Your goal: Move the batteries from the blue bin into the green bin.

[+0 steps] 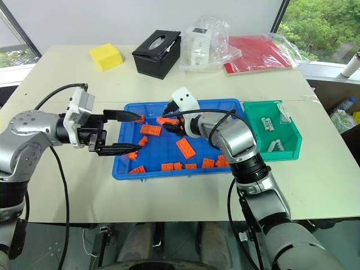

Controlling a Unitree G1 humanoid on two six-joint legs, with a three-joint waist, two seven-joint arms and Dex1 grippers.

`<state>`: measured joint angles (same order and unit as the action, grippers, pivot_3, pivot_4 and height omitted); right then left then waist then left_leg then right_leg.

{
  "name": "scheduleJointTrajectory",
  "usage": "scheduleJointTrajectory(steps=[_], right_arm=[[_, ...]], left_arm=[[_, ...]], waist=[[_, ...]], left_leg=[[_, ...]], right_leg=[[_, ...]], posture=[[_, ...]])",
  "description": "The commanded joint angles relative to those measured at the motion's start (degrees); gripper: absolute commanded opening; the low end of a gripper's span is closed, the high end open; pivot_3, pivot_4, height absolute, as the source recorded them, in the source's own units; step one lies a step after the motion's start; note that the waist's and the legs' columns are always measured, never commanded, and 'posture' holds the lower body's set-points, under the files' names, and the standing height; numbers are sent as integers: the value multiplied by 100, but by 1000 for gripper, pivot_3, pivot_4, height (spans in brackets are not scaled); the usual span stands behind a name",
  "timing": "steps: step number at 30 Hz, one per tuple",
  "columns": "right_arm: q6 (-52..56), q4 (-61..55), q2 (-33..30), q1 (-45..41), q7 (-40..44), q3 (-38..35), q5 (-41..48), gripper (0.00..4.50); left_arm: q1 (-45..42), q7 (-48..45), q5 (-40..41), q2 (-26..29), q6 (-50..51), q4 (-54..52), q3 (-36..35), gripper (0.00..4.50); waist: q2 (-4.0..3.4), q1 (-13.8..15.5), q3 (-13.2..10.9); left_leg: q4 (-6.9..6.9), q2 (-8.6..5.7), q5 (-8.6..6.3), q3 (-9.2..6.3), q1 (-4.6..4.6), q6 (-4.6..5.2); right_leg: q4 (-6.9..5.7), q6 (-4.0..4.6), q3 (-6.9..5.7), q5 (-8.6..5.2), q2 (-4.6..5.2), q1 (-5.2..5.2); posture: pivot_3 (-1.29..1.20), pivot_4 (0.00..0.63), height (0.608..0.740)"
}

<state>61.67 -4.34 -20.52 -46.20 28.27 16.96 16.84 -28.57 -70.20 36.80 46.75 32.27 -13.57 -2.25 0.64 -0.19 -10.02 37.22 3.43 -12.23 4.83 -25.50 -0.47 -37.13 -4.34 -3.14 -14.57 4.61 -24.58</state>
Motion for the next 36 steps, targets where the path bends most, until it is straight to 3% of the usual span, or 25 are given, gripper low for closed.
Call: scheduleJointTrajectory(steps=[1,6,8,14,26,30,31,36], right_arm=[[-595,-216,-1020,-258,1097,69,-74,4094],[-2895,827,-2901,-549,3734,700,-711,4094],[-3746,1439,-3151,-692,4405,946,-1017,4094],[-5583,2771,-2967,-823,5144,1222,-1813,4094],[-6373,3918,-2275,-828,4961,966,-2407,4094],[-6259,3723,-2220,-641,5097,916,-2367,2989],[-6186,3618,-2223,-594,5151,883,-2320,2366],[-5405,2885,-2215,-348,5301,554,-1989,186]], left_arm=[[-159,-15,2,-8,-42,-9,-17,4500],[-209,-38,-24,-19,-87,49,4,4500],[-219,-18,-39,-31,-116,69,-4,4500],[-187,23,-40,2,-124,20,-69,4500],[-94,104,14,114,-81,-76,-224,4500],[-164,103,2,103,-83,-10,-216,4500],[-173,96,-2,103,-91,6,-213,4500],[-209,50,-38,76,-138,90,-165,4500]], waist=[[0,18,0],[-5,20,-6],[-5,-21,-6],[-9,-102,-9],[-8,-34,-9],[-8,-42,-9],[-8,-40,-9],[-8,-43,-9]], left_leg=[[1,-1,0,0,0,0],[-7,0,0,2,4,1],[-10,1,0,3,8,1],[-11,10,1,7,12,-1],[0,7,3,7,10,-5],[0,7,3,7,11,-6],[0,7,3,7,11,-6],[1,7,3,7,13,-6]], right_leg=[[1,1,0,0,1,0],[0,-1,0,0,-5,-4],[0,-3,1,-2,-8,-5],[-7,-4,4,-2,-17,-10],[-6,-4,2,-1,-11,-2],[-8,-4,2,-1,-11,-1],[-8,-4,2,-1,-11,-1],[-10,-4,2,-1,-11,1]], posture=[[0,150,736],[0,150,736],[0,150,736],[0,150,736],[0,150,736],[0,150,736],[0,150,736],[0,150,736]])
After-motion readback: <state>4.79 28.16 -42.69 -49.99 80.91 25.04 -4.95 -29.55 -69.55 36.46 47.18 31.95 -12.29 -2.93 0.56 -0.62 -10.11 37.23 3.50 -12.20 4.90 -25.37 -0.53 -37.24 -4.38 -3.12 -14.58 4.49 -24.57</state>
